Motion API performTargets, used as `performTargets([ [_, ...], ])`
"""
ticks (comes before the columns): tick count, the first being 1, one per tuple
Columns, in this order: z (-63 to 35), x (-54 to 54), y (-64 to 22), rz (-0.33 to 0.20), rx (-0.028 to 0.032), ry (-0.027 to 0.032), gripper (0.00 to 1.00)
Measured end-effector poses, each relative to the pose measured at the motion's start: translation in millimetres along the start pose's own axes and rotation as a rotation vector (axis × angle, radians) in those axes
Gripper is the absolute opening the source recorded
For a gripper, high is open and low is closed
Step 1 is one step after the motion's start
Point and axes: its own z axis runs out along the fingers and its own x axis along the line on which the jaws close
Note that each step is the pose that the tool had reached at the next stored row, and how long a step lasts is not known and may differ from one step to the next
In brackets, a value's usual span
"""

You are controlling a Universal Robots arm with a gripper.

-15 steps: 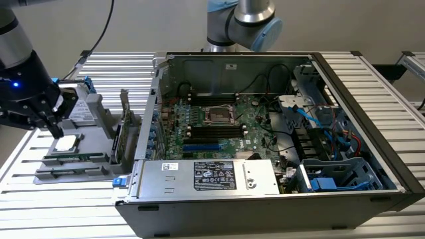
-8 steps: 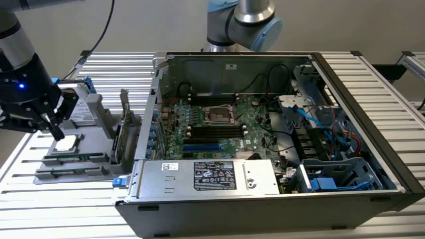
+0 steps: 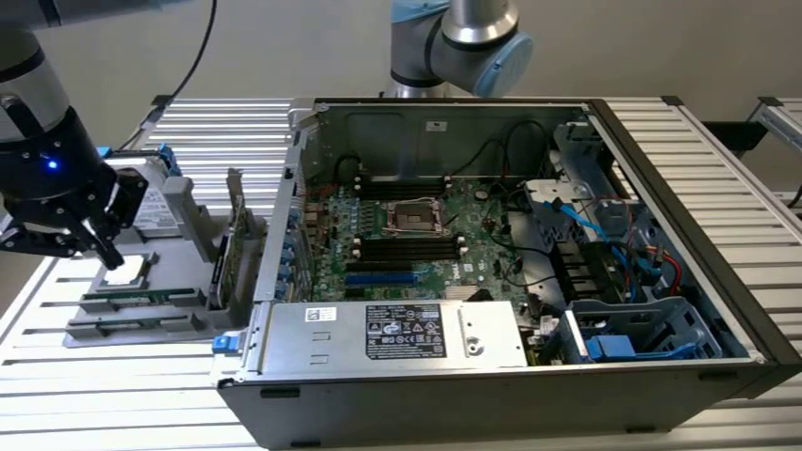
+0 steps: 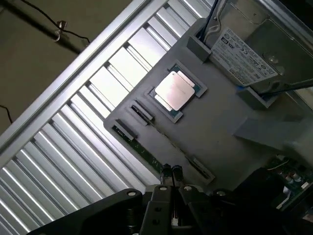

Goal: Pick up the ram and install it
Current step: 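Pick up the ram and move it above insertion slot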

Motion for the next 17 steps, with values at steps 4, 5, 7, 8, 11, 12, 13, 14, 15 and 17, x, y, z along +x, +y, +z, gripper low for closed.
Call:
performTargets([
  [4, 2.7, -0.1, -0.2, -0.072, 0.0033, 0.0041, 0.1],
  [5, 3.3, -0.2, -0.2, -0.09, 0.004, 0.0051, 0.1],
  [7, 4.5, -0.2, -0.3, -0.126, 0.0055, 0.0069, 0.1],
  [8, 4.9, -0.2, -0.3, -0.144, 0.0061, 0.0077, 0.1],
  [11, 6.1, -0.3, -0.4, -0.199, 0.0078, 0.0098, 0.1],
  [12, 6.5, -0.3, -0.4, -0.218, 0.0084, 0.0107, 0.1],
  [13, 6.8, -0.3, -0.4, -0.236, 0.0091, 0.0115, 0.1],
  [14, 7.0, -0.3, -0.4, -0.253, 0.0098, 0.0125, 0.1],
  [15, 7.1, -0.3, -0.4, -0.272, 0.0106, 0.0137, 0.1],
  [17, 7.4, -0.3, -0.4, -0.309, 0.0123, 0.0158, 0.1],
])
